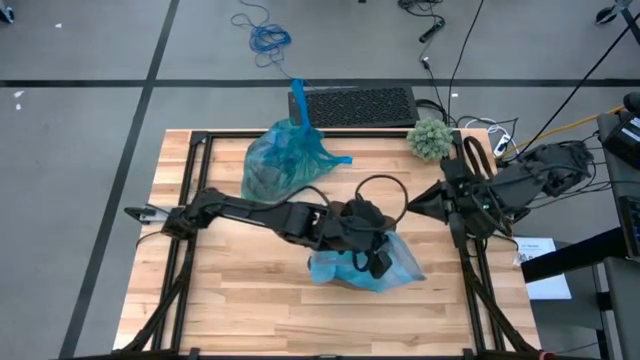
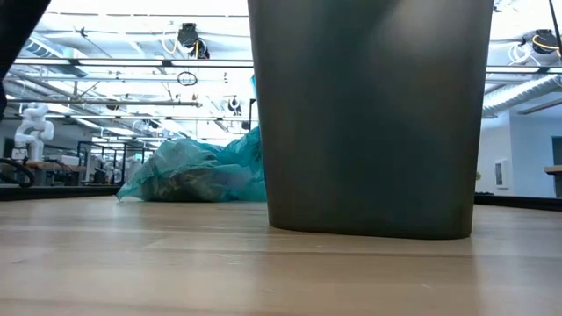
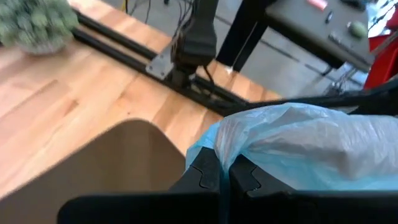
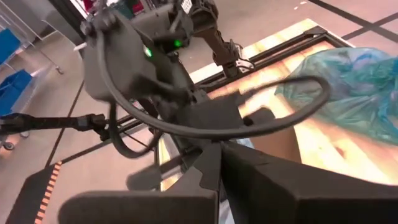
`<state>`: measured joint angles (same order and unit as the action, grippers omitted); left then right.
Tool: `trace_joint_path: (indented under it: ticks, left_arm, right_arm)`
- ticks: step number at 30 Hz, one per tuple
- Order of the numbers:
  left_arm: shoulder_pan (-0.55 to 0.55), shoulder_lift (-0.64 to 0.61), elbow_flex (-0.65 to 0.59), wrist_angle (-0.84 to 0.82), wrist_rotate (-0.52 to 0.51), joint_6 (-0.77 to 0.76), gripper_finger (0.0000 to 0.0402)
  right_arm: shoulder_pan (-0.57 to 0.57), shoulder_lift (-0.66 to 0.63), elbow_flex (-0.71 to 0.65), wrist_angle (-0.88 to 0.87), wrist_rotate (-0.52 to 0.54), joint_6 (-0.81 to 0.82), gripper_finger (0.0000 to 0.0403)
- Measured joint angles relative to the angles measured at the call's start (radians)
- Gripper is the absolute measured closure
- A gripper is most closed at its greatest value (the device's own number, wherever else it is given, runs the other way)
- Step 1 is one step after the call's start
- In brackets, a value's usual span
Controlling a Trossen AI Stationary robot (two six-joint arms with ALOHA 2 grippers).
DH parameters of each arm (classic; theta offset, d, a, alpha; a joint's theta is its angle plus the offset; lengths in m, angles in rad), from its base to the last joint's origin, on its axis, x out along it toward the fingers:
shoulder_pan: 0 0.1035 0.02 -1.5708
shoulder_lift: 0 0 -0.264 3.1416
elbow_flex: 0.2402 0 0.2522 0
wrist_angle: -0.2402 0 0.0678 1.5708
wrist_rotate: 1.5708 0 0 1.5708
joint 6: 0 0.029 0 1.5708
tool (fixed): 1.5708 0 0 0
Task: Place trash/remove bag and relplace
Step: Insert the new trash bag into the trash bin
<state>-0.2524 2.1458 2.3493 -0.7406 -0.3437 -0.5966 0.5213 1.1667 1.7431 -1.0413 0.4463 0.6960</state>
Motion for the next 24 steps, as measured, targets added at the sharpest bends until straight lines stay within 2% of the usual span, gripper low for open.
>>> trace_joint_path:
  ticks: [5,10,13,17,24]
  left_arm:
    - [0.019,-0.001,0.000,0.000,0.014,0.000,0.0402]
    - [0.043,-0.001,0.000,-0.005,0.130,0.000,0.0402]
    - [0.045,-0.002,0.000,-0.006,0.161,0.000,0.0394]
    - [0.048,-0.002,0.003,-0.006,0.193,-0.002,0.0355]
    - [0.063,-0.002,0.006,-0.002,0.218,-0.053,0.0251]
  right_arm:
    - [0.000,-0.002,0.011,-0.014,-0.003,-0.028,0.0403]
    - [0.000,-0.003,0.014,-0.011,-0.007,-0.084,0.0403]
    - [0.000,-0.003,0.014,-0.011,-0.009,-0.109,0.0403]
    - [0.000,-0.003,0.014,-0.011,-0.011,-0.114,0.0403]
    - [0.000,-0.003,0.014,-0.011,-0.010,-0.118,0.0398]
